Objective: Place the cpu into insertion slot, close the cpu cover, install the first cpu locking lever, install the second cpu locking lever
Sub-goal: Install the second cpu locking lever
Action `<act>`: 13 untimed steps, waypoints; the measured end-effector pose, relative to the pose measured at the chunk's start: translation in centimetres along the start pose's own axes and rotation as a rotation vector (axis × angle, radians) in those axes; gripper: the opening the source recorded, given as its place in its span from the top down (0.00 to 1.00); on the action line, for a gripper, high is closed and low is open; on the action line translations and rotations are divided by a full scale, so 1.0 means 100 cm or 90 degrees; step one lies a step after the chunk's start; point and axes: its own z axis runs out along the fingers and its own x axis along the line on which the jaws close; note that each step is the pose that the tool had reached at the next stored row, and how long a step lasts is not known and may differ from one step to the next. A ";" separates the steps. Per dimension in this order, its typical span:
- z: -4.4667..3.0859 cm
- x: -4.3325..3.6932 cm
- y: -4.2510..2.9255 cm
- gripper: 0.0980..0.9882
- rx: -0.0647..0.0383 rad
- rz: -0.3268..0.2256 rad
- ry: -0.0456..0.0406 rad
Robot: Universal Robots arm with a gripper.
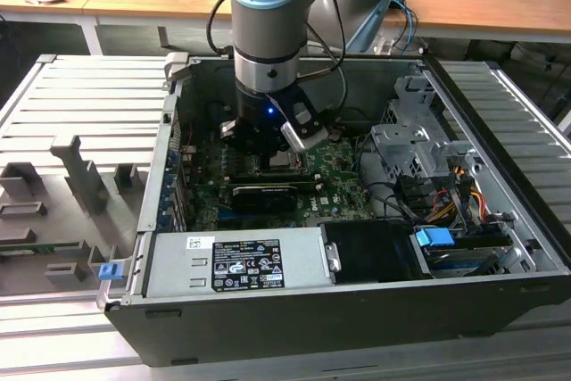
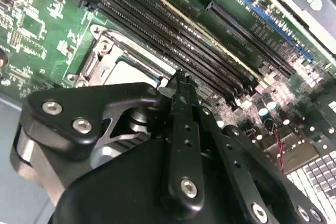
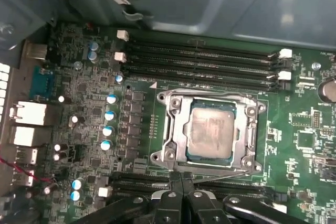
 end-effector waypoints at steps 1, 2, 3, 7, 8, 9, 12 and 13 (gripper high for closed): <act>-0.0003 0.0004 -0.0021 0.99 -0.009 0.000 -0.0010; -0.0005 0.0009 -0.0037 0.99 -0.014 0.000 -0.0014; -0.0007 0.0016 -0.0058 0.99 -0.016 0.000 -0.0018; -0.0019 0.0100 -0.0132 0.99 -0.025 0.001 -0.0028; -0.0015 0.0120 -0.0133 0.99 -0.030 0.001 -0.0033; -0.0008 0.0126 -0.0133 0.99 -0.033 0.001 -0.0036; 0.0042 0.0132 -0.0140 0.99 -0.041 0.001 -0.0044; 0.0051 0.0132 -0.0142 0.99 -0.044 0.001 -0.0048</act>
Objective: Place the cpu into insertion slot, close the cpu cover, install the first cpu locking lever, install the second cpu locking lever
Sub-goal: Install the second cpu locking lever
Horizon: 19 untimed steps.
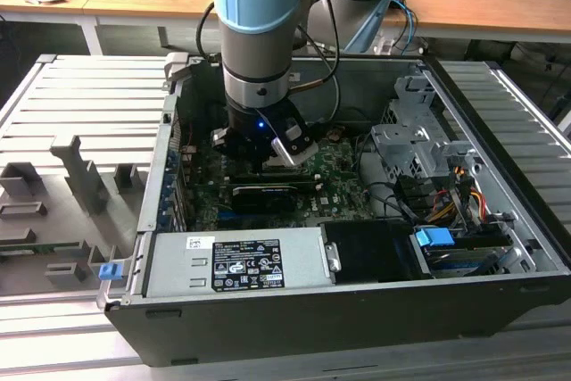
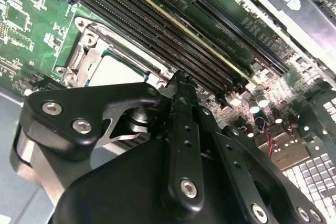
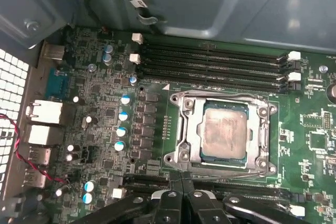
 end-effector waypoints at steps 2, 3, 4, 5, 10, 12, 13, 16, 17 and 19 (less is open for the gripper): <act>0.0038 0.0019 -0.0010 0.99 -0.004 0.000 -0.0007; 0.0051 0.0019 -0.0013 0.99 -0.007 0.000 -0.0009; 0.0064 0.0020 -0.0015 0.99 -0.009 0.000 -0.0012; 0.0084 0.0021 -0.0019 0.99 -0.011 0.000 -0.0015; 0.0136 0.0033 -0.0030 0.99 -0.024 0.001 -0.0029; 0.0152 0.0039 -0.0034 0.99 -0.027 0.000 -0.0034; 0.0159 0.0042 -0.0035 0.99 -0.029 0.000 -0.0038; 0.0186 0.0050 -0.0039 0.99 -0.038 0.001 -0.0051; 0.0202 0.0052 -0.0042 0.99 -0.042 0.001 -0.0058; 0.0219 0.0059 -0.0045 0.99 -0.044 0.001 -0.0063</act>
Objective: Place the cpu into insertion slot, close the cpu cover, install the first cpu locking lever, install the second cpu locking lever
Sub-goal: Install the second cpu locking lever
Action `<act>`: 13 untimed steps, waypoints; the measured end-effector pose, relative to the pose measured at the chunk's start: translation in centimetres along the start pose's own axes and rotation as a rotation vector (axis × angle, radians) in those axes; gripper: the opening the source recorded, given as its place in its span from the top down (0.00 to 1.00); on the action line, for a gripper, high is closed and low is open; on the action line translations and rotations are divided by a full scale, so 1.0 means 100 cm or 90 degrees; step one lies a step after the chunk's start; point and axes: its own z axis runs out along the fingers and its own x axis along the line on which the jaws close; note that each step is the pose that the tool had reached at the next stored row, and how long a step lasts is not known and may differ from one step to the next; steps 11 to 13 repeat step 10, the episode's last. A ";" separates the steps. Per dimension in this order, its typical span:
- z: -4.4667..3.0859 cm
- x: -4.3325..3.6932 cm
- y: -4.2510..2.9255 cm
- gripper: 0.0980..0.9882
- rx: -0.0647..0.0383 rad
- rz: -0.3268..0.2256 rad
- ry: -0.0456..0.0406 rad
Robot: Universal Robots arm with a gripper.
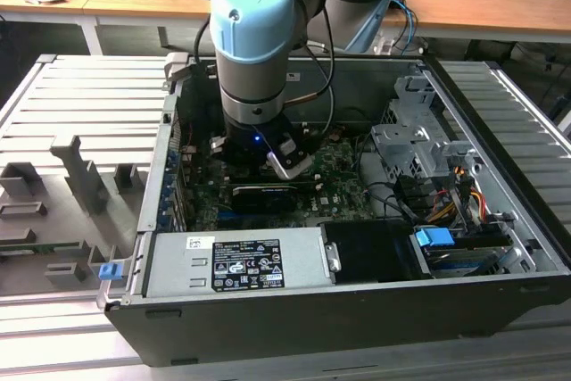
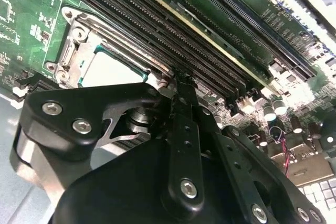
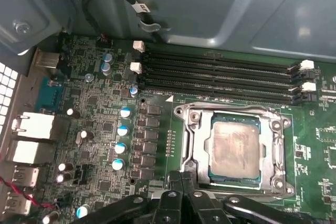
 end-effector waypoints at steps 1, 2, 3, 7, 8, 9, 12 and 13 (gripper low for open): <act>0.0010 0.0011 -0.0004 0.99 -0.001 0.000 -0.0005; 0.0012 0.0018 -0.0006 0.99 -0.002 0.000 -0.0012; 0.0014 0.0023 -0.0005 0.99 -0.003 0.000 -0.0019; -0.0085 0.0019 0.0022 0.99 -0.004 0.000 -0.0024; -0.0188 0.0014 0.0049 0.99 -0.004 0.000 -0.0023; -0.0240 0.0011 0.0063 0.99 -0.004 0.000 -0.0023; -0.0265 0.0010 0.0070 0.99 -0.004 0.000 -0.0023; -0.0265 0.0010 0.0070 0.99 -0.004 0.000 -0.0023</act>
